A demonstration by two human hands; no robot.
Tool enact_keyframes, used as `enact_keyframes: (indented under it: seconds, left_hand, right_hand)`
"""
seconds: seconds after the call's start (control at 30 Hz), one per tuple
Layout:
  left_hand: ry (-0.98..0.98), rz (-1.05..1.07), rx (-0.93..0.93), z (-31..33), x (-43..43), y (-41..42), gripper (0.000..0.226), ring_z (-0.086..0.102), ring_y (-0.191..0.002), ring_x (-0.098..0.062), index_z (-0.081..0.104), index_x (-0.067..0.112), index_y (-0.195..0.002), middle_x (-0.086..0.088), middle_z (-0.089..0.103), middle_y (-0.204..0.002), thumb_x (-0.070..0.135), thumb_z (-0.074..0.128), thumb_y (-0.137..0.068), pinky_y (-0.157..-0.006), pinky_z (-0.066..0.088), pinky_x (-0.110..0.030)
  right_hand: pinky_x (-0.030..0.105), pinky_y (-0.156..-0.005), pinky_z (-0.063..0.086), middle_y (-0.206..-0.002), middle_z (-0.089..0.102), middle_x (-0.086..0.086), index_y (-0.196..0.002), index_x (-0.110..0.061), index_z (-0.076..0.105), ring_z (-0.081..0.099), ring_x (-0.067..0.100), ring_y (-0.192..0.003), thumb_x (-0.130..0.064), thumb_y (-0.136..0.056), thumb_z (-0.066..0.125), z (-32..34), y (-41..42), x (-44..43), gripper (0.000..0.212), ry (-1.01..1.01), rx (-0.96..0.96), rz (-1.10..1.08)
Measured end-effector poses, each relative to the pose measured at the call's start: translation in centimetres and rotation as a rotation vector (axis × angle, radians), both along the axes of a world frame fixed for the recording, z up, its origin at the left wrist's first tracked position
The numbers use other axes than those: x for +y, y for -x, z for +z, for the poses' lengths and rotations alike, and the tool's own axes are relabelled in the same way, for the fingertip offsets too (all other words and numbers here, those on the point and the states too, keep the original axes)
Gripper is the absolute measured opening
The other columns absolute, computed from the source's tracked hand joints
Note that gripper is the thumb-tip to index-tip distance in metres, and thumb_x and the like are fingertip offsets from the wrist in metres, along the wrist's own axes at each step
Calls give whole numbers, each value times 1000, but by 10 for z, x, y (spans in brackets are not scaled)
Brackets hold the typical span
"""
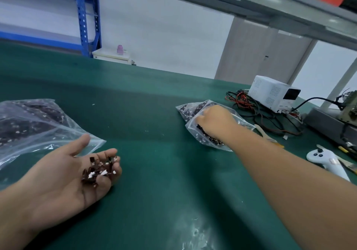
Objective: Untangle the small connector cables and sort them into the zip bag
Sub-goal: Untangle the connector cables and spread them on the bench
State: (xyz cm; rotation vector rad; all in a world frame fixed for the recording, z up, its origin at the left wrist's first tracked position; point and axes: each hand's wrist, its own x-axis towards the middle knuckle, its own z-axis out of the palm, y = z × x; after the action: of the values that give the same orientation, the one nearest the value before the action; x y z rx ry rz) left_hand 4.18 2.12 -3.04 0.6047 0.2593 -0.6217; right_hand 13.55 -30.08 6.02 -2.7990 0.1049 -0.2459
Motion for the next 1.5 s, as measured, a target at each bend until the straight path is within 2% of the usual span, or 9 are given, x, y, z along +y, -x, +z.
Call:
enact_keyframes:
  seconds: [0.13, 0.33, 0.47, 0.57, 0.7, 0.83, 0.93, 1.1, 1.5]
  left_hand:
    - [11, 109, -43, 4, -4, 4, 85, 65, -101, -36, 61, 4, -123, -19, 65, -115, 3, 85, -42, -66, 57, -40]
    - [-56, 178, -127, 6, -22, 14, 72, 67, -103, -44, 67, -13, -109, -29, 66, -116, -22, 61, -38, -72, 59, -47]
    - [-116, 175, -177, 12, -28, 19, 60, 69, -102, -40, 65, -9, -114, -27, 68, -114, -12, 64, -54, -67, 60, -41]
    - [-147, 194, -191, 20, -30, 25, 49, 70, -99, -39, 62, -7, -118, -27, 69, -110, -9, 60, -68, -64, 61, -38]
    - [-240, 213, -212, 23, -38, 29, 43, 73, -90, -34, 60, -3, -119, -23, 71, -98, 0, 61, -76, -59, 61, -32]
    - [-308, 261, -262, 24, -43, 31, 37, 73, -76, -25, 62, 2, -110, -17, 71, -90, 9, 66, -74, -60, 61, -31]
    - [-407, 222, -339, 22, -42, 34, 20, 72, -80, -22, 63, 7, -104, -15, 73, -97, 16, 64, -87, -59, 59, -29]
    - [-540, 176, -457, 22, -47, 39, 20, 68, -71, -17, 60, 7, -103, -11, 72, -87, 26, 55, -97, -64, 58, -34]
    - [-661, 88, -535, 23, -49, 39, 26, 53, -59, -10, 59, 8, -108, -4, 60, -78, 26, 64, -90, -47, 48, -25]
  right_hand:
    - [30, -52, 29, -52, 47, -2, -53, -19, 42, 45, 18, -55, -30, -98, 53, -15, -6, -3, 48, -30, -90, 103]
    - [28, -48, 32, -56, 55, -1, -60, -14, 57, 45, 17, -51, -19, -94, 50, -14, -1, -17, 35, -1, -128, 119]
    - [28, -48, 32, -53, 51, -1, -52, -13, 43, 43, 17, -48, -20, -88, 50, -11, 16, -13, 36, 65, -240, 73]
    - [27, -50, 34, -58, 55, -5, -59, -14, 51, 50, 15, -56, -31, -90, 48, -13, 40, 2, 36, 197, -318, 75]
    - [34, -51, 37, -58, 48, -5, -62, -17, 48, 46, 19, -58, -37, -93, 52, -21, 84, 46, 38, 173, -587, 381]
    - [28, -72, 48, -92, 61, -16, -105, -28, 67, 58, 7, -81, -58, -86, 51, -49, 105, 88, 39, -210, -308, 682]
    - [11, -90, 42, -117, 57, -28, -131, -38, 55, 56, -3, -109, -63, -74, 58, -73, 106, 110, 63, -418, -143, 677]
    - [14, -81, 47, -101, 68, -25, -109, -41, 63, 65, 1, -99, -38, -78, 68, -87, 103, 121, 32, -542, -278, 702]
    - [8, -64, 45, -86, 70, -22, -93, -44, 67, 67, 3, -77, -41, -77, 67, -92, 105, 119, 16, -709, -327, 600]
